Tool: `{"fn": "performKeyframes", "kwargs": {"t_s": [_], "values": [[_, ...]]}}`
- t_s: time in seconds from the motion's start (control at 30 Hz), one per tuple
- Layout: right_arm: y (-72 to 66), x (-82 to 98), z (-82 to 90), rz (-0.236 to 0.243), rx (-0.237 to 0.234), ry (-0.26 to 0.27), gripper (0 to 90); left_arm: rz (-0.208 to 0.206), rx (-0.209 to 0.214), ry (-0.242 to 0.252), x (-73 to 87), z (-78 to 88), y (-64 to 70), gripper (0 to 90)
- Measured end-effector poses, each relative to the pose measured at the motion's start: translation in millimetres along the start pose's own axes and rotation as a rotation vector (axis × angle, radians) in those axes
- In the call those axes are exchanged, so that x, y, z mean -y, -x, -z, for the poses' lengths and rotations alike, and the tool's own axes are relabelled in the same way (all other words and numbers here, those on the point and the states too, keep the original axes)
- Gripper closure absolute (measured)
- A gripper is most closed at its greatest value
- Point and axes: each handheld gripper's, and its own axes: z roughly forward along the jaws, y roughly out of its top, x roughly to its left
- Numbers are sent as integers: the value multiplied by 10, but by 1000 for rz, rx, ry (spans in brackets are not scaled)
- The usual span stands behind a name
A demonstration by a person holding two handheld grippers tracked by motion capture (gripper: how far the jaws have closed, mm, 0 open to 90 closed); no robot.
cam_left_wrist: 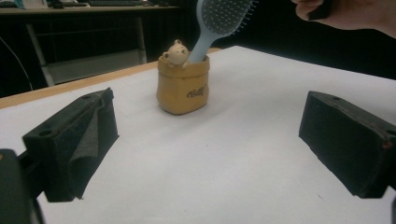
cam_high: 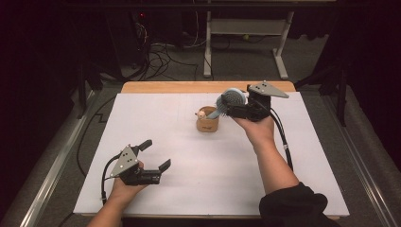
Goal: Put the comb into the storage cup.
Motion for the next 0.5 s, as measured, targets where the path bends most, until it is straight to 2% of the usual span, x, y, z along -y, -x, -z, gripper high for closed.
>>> {"fn": "performKeyframes", "kwargs": {"t_s": [0.23, 0.5], "values": [[5, 75, 122, 4, -5, -1, 2, -2, 8, -5, 4, -6, -2, 19], [35, 285, 273, 6, -7, -14, 2, 0, 9, -3, 0, -3, 5, 21]]}}
